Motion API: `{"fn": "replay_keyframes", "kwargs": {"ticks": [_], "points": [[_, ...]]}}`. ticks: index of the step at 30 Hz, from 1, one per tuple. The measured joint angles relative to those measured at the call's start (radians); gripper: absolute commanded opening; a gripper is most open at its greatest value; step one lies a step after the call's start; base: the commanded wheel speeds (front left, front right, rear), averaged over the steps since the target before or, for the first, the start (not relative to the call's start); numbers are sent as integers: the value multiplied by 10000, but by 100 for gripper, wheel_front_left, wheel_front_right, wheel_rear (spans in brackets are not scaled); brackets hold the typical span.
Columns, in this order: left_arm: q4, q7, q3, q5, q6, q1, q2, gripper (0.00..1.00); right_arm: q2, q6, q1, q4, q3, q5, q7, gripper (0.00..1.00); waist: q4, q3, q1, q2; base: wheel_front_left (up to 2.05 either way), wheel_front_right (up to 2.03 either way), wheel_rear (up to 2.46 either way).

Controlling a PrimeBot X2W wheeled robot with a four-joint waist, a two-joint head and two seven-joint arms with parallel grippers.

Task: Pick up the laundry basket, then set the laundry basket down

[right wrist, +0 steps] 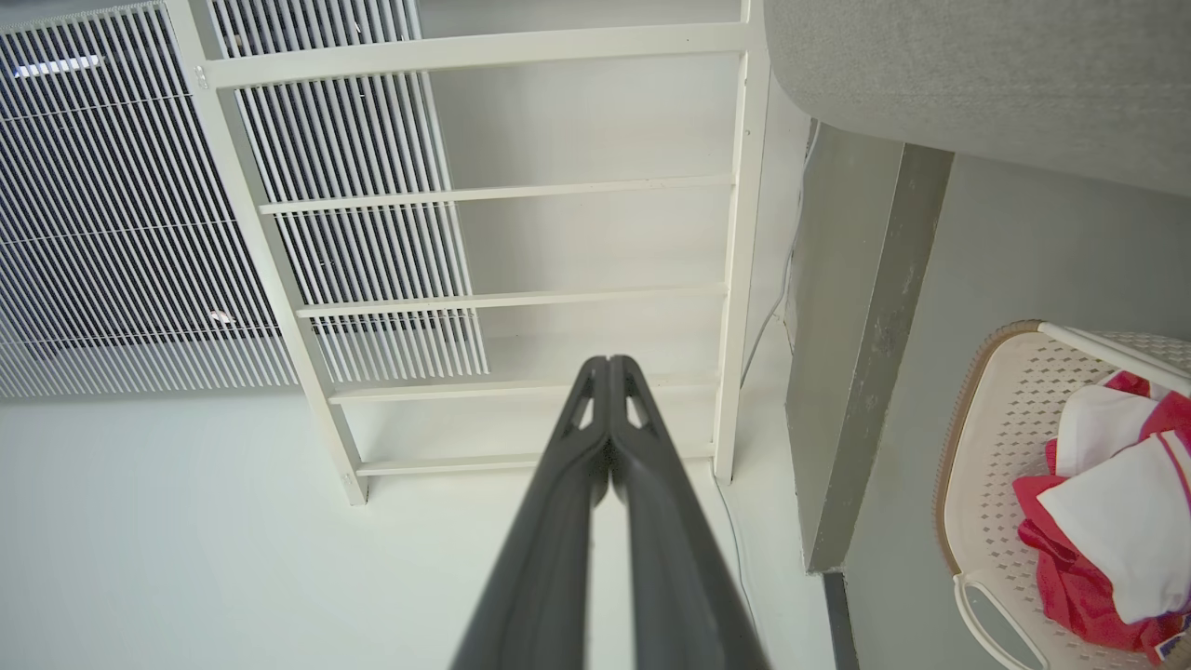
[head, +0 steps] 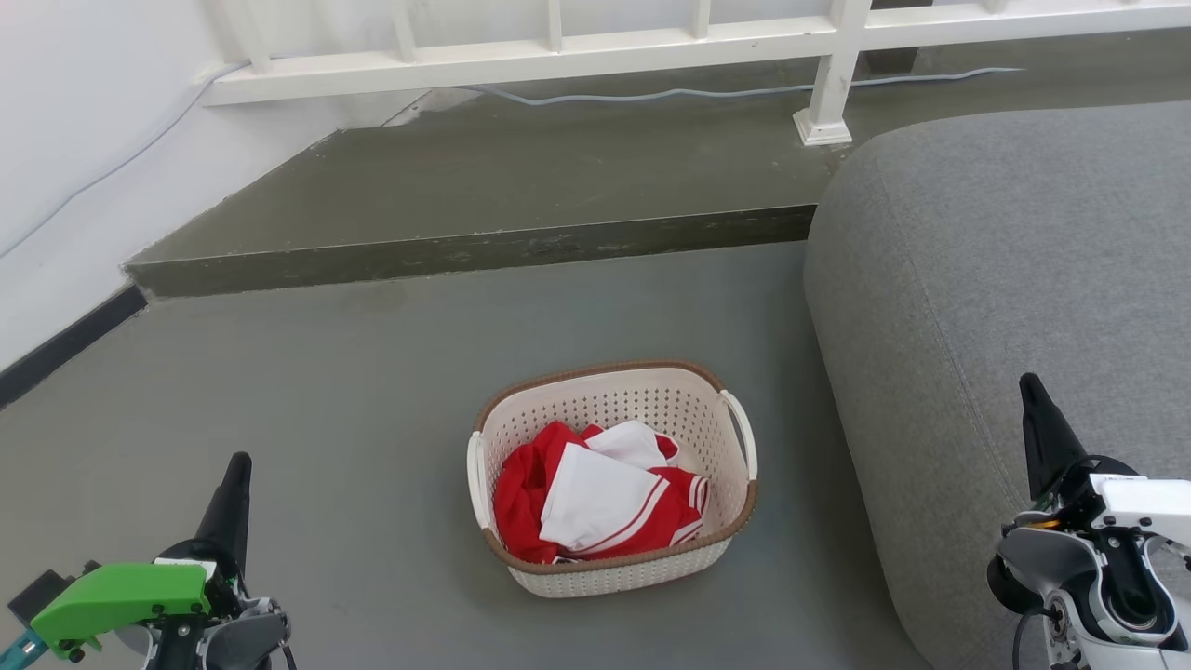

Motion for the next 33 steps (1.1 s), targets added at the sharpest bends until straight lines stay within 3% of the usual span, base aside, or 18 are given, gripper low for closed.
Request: {"fn": "replay_keyframes", "kwargs": {"ticks": [5,6,13,33], "points": [[0,0,0,0,0,0,0,0,2,0,0,0,-2,0,0,0,0,0,0,0,0,0,0],[0,0,0,0,0,0,0,100,2,0,0,0,-2,0,0,100,0,0,0,0,0,0,0],[456,-6,-82,0,10,304,-207,100,234,-46,483,441,44,0,-17,100,-1,2,0,0,0,0,0],[67,-639,-522,330,10,270,-199,100,203,-44,421,-232,382,-466,-453,100,6,40,0,0,0,0,0]]}}
